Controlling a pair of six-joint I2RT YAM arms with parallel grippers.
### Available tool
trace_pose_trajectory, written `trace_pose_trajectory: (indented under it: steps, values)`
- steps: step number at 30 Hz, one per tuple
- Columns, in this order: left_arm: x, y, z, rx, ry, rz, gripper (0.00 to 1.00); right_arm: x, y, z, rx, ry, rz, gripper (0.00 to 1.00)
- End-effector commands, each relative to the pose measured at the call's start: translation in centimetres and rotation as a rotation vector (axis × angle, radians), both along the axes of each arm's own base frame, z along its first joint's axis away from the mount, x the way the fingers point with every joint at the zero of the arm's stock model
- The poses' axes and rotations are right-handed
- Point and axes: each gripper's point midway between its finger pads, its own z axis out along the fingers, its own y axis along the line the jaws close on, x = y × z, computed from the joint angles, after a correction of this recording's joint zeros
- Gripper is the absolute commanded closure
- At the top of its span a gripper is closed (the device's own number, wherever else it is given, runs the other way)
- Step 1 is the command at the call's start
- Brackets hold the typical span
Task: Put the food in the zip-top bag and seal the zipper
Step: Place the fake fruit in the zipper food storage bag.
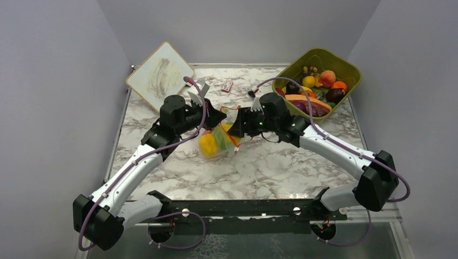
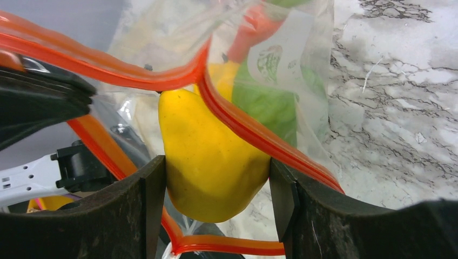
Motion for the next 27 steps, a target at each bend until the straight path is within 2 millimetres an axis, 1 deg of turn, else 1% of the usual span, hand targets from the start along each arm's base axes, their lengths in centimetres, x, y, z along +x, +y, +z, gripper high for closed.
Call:
trace_pose_trajectory:
  steps: [1, 4, 6, 10, 12, 18, 20, 21, 23, 27]
  values:
    - [0.5, 0.0, 4.2, -0.061, -0.072, 0.017, 1.0, 1.3, 0.0, 0.7, -0.03, -0.051, -0.036, 0.56]
    - [0.6, -0.1, 4.3, -0.077, -0.082, 0.022, 1.0, 1.4, 0.1, 0.9, -0.023, -0.053, -0.041, 0.56]
    - [0.8, -0.2, 3.8, -0.077, -0.073, 0.024, 1.0, 1.1, 0.7, 2.2, 0.029, -0.056, -0.023, 0.56]
    - [0.9, -0.4, 2.8, -0.072, -0.056, 0.014, 1.0, 0.1, 2.1, 5.2, 0.199, -0.049, 0.009, 0.49]
    - [1.1, -0.5, 2.4, -0.067, -0.05, 0.018, 1.0, -0.1, 2.2, 5.6, 0.256, -0.041, -0.008, 0.45]
    - [1.4, -0.5, 1.7, -0.057, -0.034, 0.026, 1.0, -0.3, 2.6, 4.0, 0.28, -0.026, 0.006, 0.35]
    - [1.4, -0.5, 1.6, -0.052, -0.029, 0.024, 1.0, -0.3, 2.6, 3.7, 0.272, -0.022, 0.007, 0.27]
    - [1.4, -0.5, 1.6, -0.051, -0.028, 0.024, 1.0, -0.2, 2.6, 3.6, 0.264, -0.019, 0.004, 0.25]
    - [1.3, -0.4, 1.6, -0.051, -0.031, 0.024, 1.0, -0.2, 2.4, 3.6, 0.254, -0.021, -0.007, 0.25]
    - [1.3, -0.3, 1.4, -0.042, -0.038, 0.026, 1.0, -0.6, 2.1, 4.1, 0.266, -0.028, -0.002, 0.29]
